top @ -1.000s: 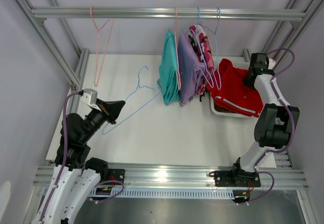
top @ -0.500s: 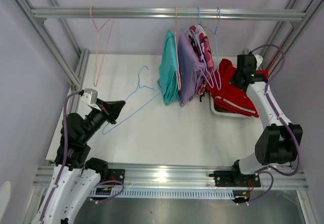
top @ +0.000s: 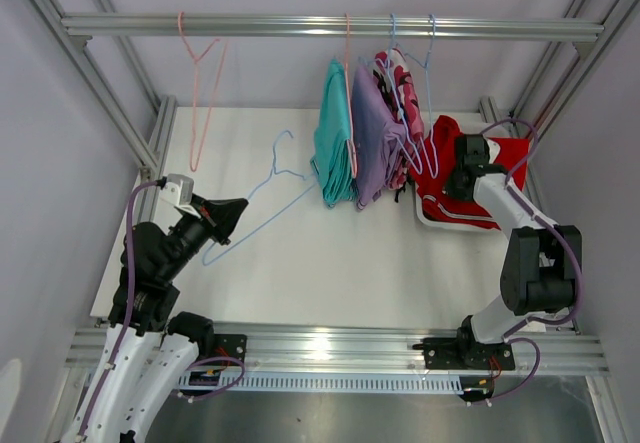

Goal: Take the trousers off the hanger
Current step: Place the trousers in the bin.

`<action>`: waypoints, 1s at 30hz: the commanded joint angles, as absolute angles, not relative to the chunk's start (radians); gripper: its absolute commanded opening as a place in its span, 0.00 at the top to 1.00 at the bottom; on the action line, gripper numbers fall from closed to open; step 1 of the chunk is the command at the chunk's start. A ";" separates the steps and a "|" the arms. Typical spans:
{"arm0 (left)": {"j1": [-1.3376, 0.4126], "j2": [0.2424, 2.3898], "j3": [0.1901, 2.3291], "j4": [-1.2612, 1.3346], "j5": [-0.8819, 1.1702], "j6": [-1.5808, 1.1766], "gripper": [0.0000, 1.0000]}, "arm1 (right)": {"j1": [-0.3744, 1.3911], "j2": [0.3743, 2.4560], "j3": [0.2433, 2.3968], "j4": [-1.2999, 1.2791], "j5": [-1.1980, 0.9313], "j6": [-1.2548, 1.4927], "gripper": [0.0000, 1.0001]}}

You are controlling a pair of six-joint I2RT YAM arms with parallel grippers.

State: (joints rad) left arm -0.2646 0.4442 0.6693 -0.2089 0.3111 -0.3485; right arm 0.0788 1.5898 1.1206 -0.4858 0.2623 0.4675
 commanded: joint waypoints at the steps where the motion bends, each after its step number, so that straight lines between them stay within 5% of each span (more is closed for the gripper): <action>1: -0.270 0.445 0.706 -0.175 0.299 -0.357 0.99 | 0.087 1.609 1.130 -0.503 0.236 0.480 0.96; 15: -0.270 0.428 0.707 -0.178 0.281 -0.367 0.99 | 0.020 1.474 1.351 -0.652 0.270 0.433 0.95; 30: -0.270 0.426 0.704 -0.176 0.285 -0.362 0.99 | -0.078 1.766 1.200 -0.442 0.170 0.445 1.00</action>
